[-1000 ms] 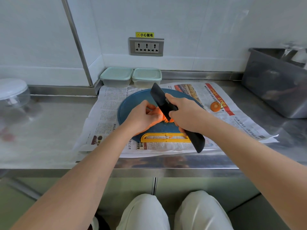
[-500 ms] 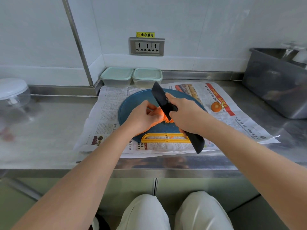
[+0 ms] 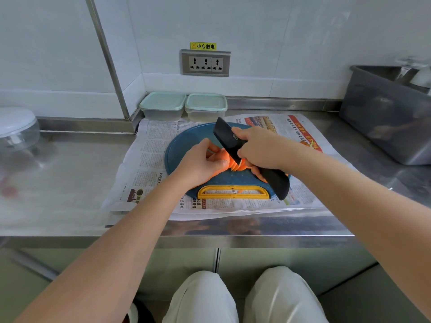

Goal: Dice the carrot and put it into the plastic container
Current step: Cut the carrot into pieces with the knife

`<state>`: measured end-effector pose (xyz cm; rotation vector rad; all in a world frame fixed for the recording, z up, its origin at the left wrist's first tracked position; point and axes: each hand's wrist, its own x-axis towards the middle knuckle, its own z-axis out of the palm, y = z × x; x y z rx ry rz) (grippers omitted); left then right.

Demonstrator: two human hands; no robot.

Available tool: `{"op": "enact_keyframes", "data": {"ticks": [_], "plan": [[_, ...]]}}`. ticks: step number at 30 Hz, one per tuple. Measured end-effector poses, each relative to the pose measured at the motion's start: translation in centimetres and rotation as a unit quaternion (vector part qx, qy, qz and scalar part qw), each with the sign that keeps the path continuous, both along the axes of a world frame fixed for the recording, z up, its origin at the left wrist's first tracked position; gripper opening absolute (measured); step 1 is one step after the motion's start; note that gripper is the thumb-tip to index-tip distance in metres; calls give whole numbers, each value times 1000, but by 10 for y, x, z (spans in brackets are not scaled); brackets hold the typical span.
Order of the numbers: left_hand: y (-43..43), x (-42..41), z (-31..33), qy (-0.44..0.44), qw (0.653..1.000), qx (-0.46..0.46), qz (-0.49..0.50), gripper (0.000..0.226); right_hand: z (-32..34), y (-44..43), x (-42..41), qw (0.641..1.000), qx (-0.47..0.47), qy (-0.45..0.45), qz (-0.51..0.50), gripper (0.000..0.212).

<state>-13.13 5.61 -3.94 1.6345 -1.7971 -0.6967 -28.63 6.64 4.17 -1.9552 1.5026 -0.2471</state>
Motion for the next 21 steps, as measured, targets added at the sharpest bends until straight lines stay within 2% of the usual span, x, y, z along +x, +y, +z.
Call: {"op": "enact_keyframes", "data": {"ticks": [6,10,21], "plan": [[1,-1,1,2,1000,1,2,31,11,-5,7,999,26,33,30,43],[1,-2,3,13,1000,-5,-1,26,13,-7,11,999,-7,37,33,40],[-1,-1,-1,38,999,6,4,27,9,-10,19,998,1,56,33,38]]}}
